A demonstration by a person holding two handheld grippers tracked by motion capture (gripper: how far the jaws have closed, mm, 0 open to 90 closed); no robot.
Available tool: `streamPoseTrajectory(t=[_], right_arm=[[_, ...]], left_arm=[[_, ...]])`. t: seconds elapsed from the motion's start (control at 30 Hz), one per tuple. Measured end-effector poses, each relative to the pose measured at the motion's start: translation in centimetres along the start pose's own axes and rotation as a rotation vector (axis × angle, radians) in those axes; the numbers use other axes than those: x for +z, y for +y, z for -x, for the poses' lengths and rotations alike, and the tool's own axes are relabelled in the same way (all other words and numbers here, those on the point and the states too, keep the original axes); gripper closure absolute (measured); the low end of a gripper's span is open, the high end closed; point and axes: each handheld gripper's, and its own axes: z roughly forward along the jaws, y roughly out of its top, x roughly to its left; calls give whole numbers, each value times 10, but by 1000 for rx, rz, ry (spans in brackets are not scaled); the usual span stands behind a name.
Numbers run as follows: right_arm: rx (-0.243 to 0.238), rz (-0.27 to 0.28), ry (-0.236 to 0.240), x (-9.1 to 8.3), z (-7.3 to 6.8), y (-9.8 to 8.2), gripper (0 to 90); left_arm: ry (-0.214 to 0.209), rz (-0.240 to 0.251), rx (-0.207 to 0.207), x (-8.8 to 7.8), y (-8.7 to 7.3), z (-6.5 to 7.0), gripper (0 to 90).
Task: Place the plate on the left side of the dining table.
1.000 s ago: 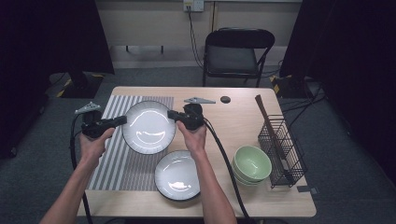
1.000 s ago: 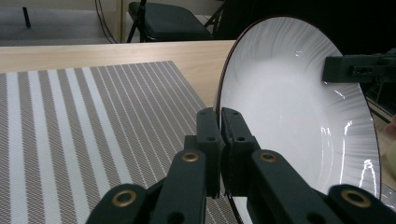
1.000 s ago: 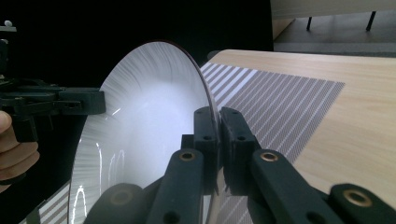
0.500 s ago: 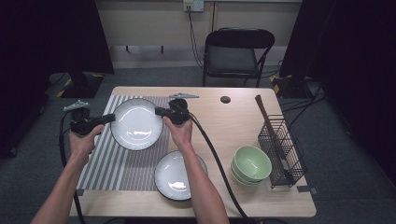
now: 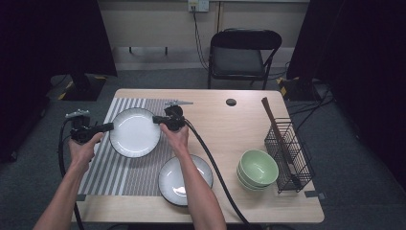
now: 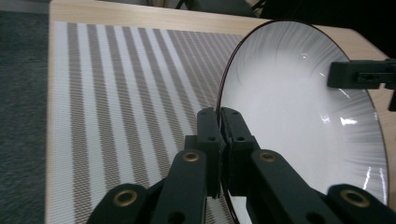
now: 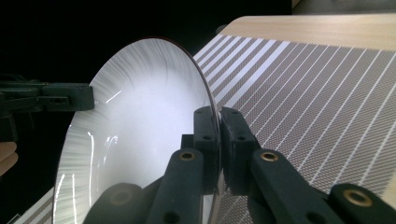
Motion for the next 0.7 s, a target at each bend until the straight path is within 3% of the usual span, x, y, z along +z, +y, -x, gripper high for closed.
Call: streamPoseTrajectory(t=[0.2, 0.4, 0.57, 0.7], right_arm=[[7, -24, -10, 12, 5, -2, 856], [18, -48, -28, 20, 7, -8, 852], [-3, -72, -43, 24, 7, -11, 850], [4, -84, -45, 28, 8, -12, 843]], left_arm=[[-5, -28, -22, 10, -5, -11, 877], [13, -51, -20, 14, -7, -12, 878], [32, -73, -24, 17, -14, -14, 879], [31, -58, -41, 19, -17, -16, 879]])
